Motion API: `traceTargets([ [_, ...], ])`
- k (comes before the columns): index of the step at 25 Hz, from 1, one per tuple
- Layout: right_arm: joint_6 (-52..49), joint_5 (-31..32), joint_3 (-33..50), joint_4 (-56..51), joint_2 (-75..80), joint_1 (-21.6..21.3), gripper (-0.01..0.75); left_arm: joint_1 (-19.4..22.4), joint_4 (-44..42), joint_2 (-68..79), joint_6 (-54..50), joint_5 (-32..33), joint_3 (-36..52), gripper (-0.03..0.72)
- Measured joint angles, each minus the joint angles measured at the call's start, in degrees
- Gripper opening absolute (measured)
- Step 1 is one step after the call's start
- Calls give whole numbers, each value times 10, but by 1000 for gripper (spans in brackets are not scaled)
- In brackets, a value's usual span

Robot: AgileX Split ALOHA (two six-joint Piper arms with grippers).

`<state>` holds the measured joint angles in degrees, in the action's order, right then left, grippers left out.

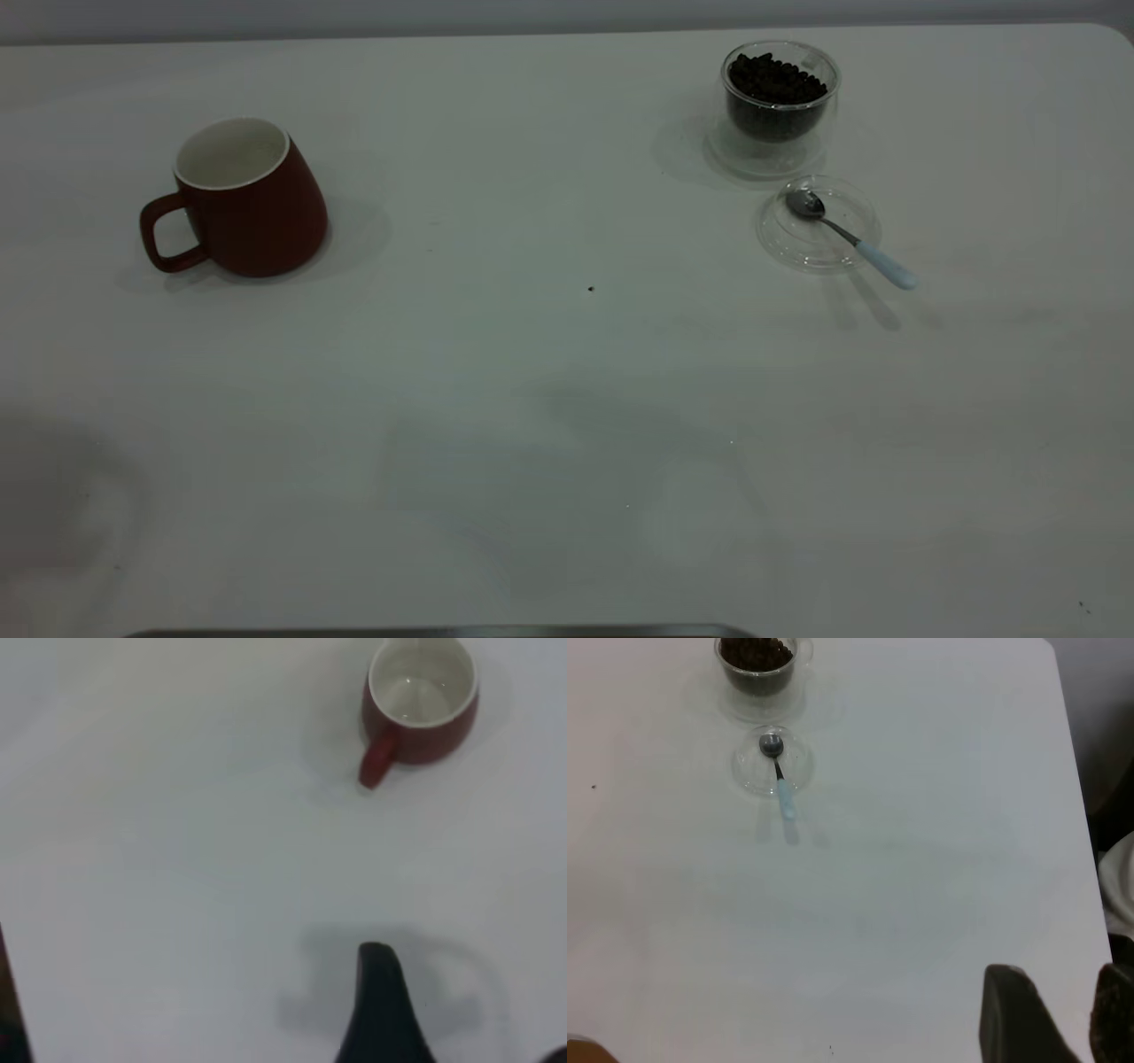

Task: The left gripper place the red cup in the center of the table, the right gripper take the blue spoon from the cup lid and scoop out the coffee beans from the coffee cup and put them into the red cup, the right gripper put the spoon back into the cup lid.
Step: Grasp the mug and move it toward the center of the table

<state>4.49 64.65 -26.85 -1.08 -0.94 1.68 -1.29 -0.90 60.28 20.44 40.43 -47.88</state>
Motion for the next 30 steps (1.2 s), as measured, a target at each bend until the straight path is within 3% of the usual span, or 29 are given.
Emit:
traceTargets([
  [17,0,0,0,0,0,0,243,0,-2,410,306,-63,-178,587],
  [30,0,0,0,0,0,0,243,-1,-72,596,368,-113,-283,587],
])
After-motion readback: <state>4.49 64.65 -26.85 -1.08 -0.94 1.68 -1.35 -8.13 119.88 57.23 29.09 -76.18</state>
